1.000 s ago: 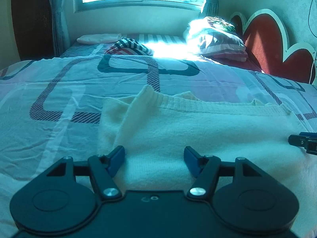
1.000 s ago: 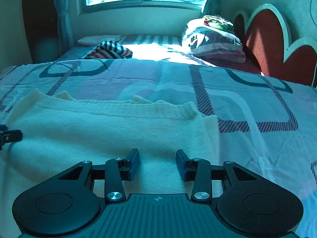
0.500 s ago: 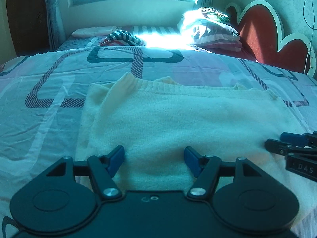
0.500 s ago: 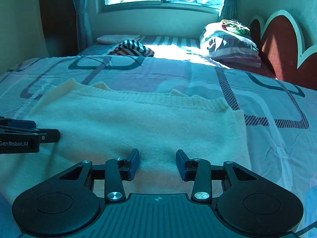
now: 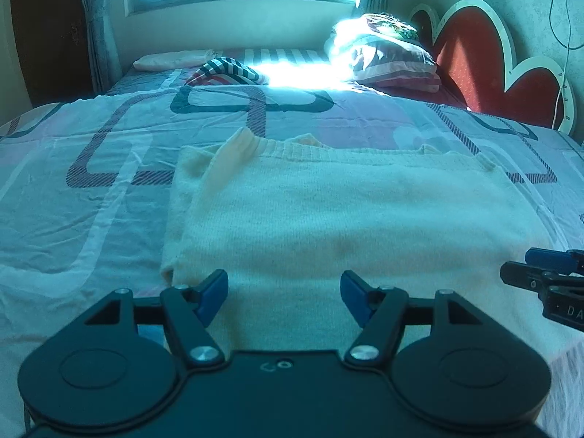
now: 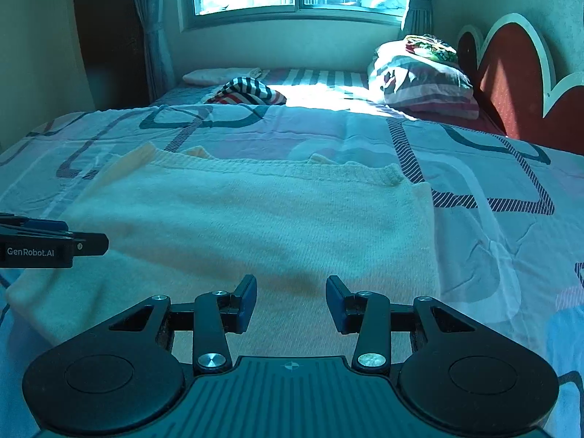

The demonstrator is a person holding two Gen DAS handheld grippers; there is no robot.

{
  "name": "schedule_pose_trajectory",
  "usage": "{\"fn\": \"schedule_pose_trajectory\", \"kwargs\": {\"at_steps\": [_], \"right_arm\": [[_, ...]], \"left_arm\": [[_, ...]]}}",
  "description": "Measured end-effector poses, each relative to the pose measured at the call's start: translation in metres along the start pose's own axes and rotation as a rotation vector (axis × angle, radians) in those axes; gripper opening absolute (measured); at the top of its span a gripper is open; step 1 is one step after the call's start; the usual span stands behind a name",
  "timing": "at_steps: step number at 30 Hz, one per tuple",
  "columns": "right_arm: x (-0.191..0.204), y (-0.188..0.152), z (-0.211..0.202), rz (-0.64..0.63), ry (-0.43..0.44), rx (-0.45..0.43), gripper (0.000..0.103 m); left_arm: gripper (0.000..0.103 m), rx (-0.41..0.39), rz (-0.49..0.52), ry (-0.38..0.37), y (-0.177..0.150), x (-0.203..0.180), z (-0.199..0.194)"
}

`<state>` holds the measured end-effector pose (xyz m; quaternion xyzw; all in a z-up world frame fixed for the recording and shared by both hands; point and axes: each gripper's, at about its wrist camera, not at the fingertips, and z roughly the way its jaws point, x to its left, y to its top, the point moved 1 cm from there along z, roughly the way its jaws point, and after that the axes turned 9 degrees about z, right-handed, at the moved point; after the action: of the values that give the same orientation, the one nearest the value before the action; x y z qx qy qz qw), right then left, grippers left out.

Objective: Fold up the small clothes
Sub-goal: 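Move both tools over the folded sweater toward its side edge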

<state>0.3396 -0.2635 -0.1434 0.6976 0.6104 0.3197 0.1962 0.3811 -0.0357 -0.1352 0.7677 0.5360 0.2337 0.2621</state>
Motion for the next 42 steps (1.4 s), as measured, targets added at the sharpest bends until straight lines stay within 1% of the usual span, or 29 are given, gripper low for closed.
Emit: {"fn": "schedule_pose_trajectory", "kwargs": {"at_steps": [3, 4, 5, 6, 10, 13, 15, 18, 23, 29, 32, 34, 35, 36, 39, 42], "right_arm": [[0.001, -0.017, 0.0, -0.003, -0.04, 0.027, 0.042], [-0.001, -0.023, 0.002, 0.002, -0.058, 0.038, 0.042], [-0.004, -0.028, 0.003, -0.004, -0.076, 0.041, 0.042], [-0.005, -0.031, 0.001, -0.009, -0.087, 0.033, 0.043], [-0.003, -0.029, -0.015, 0.024, -0.105, 0.024, 0.044], [0.0, -0.039, -0.009, -0.011, -0.148, 0.068, 0.044], [-0.002, -0.038, -0.012, 0.013, -0.152, 0.067, 0.048], [0.0, -0.035, -0.021, 0.054, -0.141, 0.052, 0.048], [0.013, -0.03, -0.028, 0.07, -0.119, 0.04, 0.048], [0.038, -0.019, -0.025, 0.064, -0.074, 0.018, 0.048], [0.047, -0.023, -0.015, 0.046, -0.071, 0.04, 0.049], [0.047, -0.029, -0.002, 0.041, -0.085, 0.094, 0.049], [0.046, -0.031, 0.001, 0.043, -0.087, 0.104, 0.049], [0.046, -0.032, 0.001, 0.043, -0.087, 0.096, 0.049], [0.043, -0.028, -0.005, 0.068, -0.06, 0.079, 0.05], [0.045, -0.025, -0.011, 0.069, -0.042, 0.06, 0.051]], "left_arm": [[0.067, 0.038, 0.013, -0.014, -0.017, 0.0, 0.002], [0.068, 0.038, 0.024, -0.011, -0.024, 0.0, 0.004], [0.069, 0.019, 0.032, -0.007, -0.028, 0.0, 0.002], [0.069, 0.014, 0.039, -0.004, -0.031, 0.0, 0.0], [0.068, 0.034, 0.021, -0.017, -0.029, 0.001, -0.007], [0.069, 0.029, 0.04, -0.019, -0.035, 0.0, -0.006], [0.07, 0.03, 0.037, -0.022, -0.035, 0.001, -0.006], [0.07, 0.045, 0.032, -0.031, -0.032, 0.003, -0.008], [0.071, 0.055, 0.029, -0.036, -0.033, 0.007, -0.015], [0.073, 0.068, -0.011, -0.053, -0.036, 0.017, -0.023], [0.073, 0.072, -0.031, -0.063, -0.044, 0.021, -0.028], [0.073, 0.087, -0.036, -0.076, -0.05, 0.023, -0.028], [0.073, 0.085, -0.035, -0.077, -0.052, 0.023, -0.029], [0.073, 0.082, -0.037, -0.077, -0.054, 0.024, -0.031], [0.073, 0.087, -0.092, -0.09, -0.055, 0.03, -0.041], [0.072, 0.103, -0.17, -0.128, -0.06, 0.038, -0.051]]}}
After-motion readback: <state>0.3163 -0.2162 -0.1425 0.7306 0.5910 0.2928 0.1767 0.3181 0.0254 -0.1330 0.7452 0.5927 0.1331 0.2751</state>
